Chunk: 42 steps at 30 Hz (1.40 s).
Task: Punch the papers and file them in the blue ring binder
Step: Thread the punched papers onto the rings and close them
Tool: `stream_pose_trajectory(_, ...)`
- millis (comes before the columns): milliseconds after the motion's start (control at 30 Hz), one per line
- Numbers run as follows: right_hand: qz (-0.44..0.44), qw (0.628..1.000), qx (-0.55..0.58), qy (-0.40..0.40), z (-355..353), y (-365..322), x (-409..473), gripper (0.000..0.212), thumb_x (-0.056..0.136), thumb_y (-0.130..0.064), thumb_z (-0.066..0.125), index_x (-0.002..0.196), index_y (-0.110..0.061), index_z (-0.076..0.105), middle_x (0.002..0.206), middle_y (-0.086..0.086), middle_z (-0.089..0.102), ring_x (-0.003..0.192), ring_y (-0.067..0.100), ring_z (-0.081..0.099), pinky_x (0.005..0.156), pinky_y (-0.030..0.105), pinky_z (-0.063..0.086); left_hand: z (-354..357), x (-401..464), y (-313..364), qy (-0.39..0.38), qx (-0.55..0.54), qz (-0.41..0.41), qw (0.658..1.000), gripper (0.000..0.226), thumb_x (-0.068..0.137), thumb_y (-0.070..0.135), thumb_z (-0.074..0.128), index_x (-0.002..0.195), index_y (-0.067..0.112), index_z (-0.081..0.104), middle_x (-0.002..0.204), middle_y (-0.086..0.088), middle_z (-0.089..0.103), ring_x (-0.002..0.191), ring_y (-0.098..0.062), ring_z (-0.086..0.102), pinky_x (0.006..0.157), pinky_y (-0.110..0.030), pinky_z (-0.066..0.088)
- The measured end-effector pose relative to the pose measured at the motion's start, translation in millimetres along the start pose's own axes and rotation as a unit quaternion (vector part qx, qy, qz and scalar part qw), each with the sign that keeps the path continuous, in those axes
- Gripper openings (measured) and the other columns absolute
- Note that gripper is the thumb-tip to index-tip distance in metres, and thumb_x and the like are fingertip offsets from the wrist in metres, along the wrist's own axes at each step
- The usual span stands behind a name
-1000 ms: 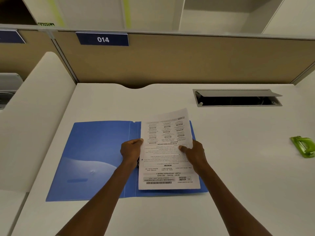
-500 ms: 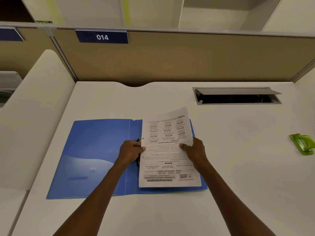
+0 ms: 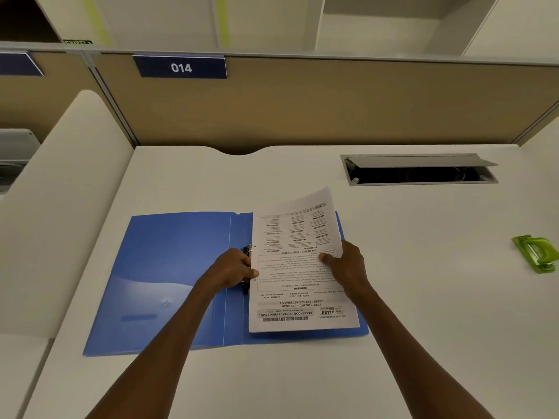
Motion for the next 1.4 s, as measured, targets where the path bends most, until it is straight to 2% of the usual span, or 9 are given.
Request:
stream_pose_trajectory(167, 0.0, 1.0, 0.006, 0.001, 0, 4, -1, 0.033, 0.085, -0.02, 0.07, 0.114, -0.015, 0.056, 0.115, 0.006, 0.067, 0.086, 0.023, 0.065, 0.071, 0.03, 0.054, -2, 3, -4, -0.036, 0.008, -0.004, 0.999, 0.02, 0.081, 0.014, 0.073, 0.1, 0.01, 0.071, 0.107, -0.007, 0.072, 0.093, -0.019, 0.067, 0.083, -0.03, 0.055)
stream_pose_trajectory(367, 0.005, 1.0, -0.006, 0.0, 0, 8, 4, 0.032, 0.085, -0.019, 0.07, 0.113, -0.013, 0.056, 0.116, 0.007, 0.067, 0.092, 0.027, 0.067, 0.077, 0.037, 0.057, 1, 3, -5, 0.008, 0.034, 0.012, 0.999, 0.015, 0.077, 0.016, 0.077, 0.091, 0.014, 0.073, 0.1, -0.004, 0.072, 0.074, -0.006, 0.063, 0.06, -0.013, 0.046)
stream_pose_trajectory(500, 0.021, 1.0, -0.005, -0.008, 3, 15, 8, 0.032, 0.084, -0.017, 0.07, 0.113, -0.011, 0.057, 0.117, 0.009, 0.067, 0.095, 0.029, 0.067, 0.08, 0.04, 0.058, 4, 0, -5, 0.064, 0.031, 0.017, 0.997, 0.019, 0.069, 0.021, 0.084, 0.084, 0.014, 0.074, 0.084, 0.003, 0.071, 0.059, 0.002, 0.06, 0.049, -0.005, 0.041)
stream_pose_trajectory(767, 0.045, 0.999, -0.017, -0.003, 10, 25, 15, 0.033, 0.083, -0.017, 0.071, 0.112, -0.01, 0.057, 0.117, 0.009, 0.066, 0.098, 0.031, 0.066, 0.086, 0.046, 0.057, 3, -13, -8, 0.164, 0.034, 0.048, 0.985, 0.024, 0.067, 0.021, 0.085, 0.084, 0.012, 0.072, 0.08, 0.0, 0.071, 0.066, -0.008, 0.064, 0.067, -0.024, 0.056)
stream_pose_trajectory(933, 0.046, 0.996, -0.074, 0.035, 4, 28, 13, 0.03, 0.087, -0.018, 0.064, 0.113, -0.006, 0.056, 0.116, 0.012, 0.064, 0.092, 0.022, 0.06, 0.078, 0.033, 0.051, -3, -25, -12, 0.235, 0.003, 0.09, 0.968, 0.013, 0.082, 0.02, 0.073, 0.09, 0.01, 0.072, 0.082, -0.002, 0.071, 0.066, -0.007, 0.06, 0.063, -0.009, 0.043)
stream_pose_trajectory(1100, -0.056, 0.981, -0.152, 0.106, 1, 12, -1, 0.039, 0.088, -0.015, 0.061, 0.125, -0.007, 0.053, 0.123, 0.013, 0.051, 0.118, 0.028, 0.046, 0.091, 0.03, 0.037, -6, -35, -27, 0.236, 0.008, 0.108, 0.966, 0.016, 0.093, 0.014, 0.059, 0.093, 0.006, 0.072, 0.088, -0.011, 0.074, 0.077, -0.018, 0.066, 0.082, -0.033, 0.055)
stream_pose_trajectory(1167, -0.118, 0.981, -0.125, 0.084, 11, 0, -8, 0.029, 0.089, -0.013, 0.06, 0.118, -0.01, 0.06, 0.119, 0.008, 0.057, 0.112, 0.022, 0.053, 0.091, 0.023, 0.039, -6, -37, -34, 0.227, 0.0, 0.11, 0.968, 0.016, 0.091, 0.012, 0.06, 0.098, 0.004, 0.072, 0.093, -0.013, 0.074, 0.083, -0.021, 0.068, 0.086, -0.035, 0.055)
stream_pose_trajectory(1267, -0.171, 0.981, -0.096, 0.0, 35, -18, -17, 0.013, 0.089, -0.013, 0.063, 0.099, -0.012, 0.071, 0.1, 0.0, 0.07, 0.087, 0.006, 0.06, 0.076, 0.006, 0.041, -2, -39, -39, 0.211, -0.021, 0.123, 0.969, 0.014, 0.089, 0.011, 0.064, 0.099, 0.007, 0.073, 0.093, -0.009, 0.074, 0.08, -0.014, 0.066, 0.085, -0.03, 0.054)
stream_pose_trajectory(1400, -0.168, 0.977, -0.052, -0.12, 70, -28, -27, 0.012, 0.087, -0.019, 0.066, 0.094, -0.014, 0.074, 0.084, -0.006, 0.071, 0.077, 0.004, 0.062, 0.077, 0.02, 0.049, 1, -41, -42, 0.192, -0.039, 0.138, 0.971, 0.016, 0.088, 0.014, 0.065, 0.101, 0.01, 0.073, 0.095, -0.003, 0.073, 0.083, -0.009, 0.065, 0.08, -0.013, 0.048)
Point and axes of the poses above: each hand's wrist, its own x-axis towards the middle knuckle, its own z-axis out of the palm, y = z × x, the point moved 5 cm from there along x, towards the middle knuckle
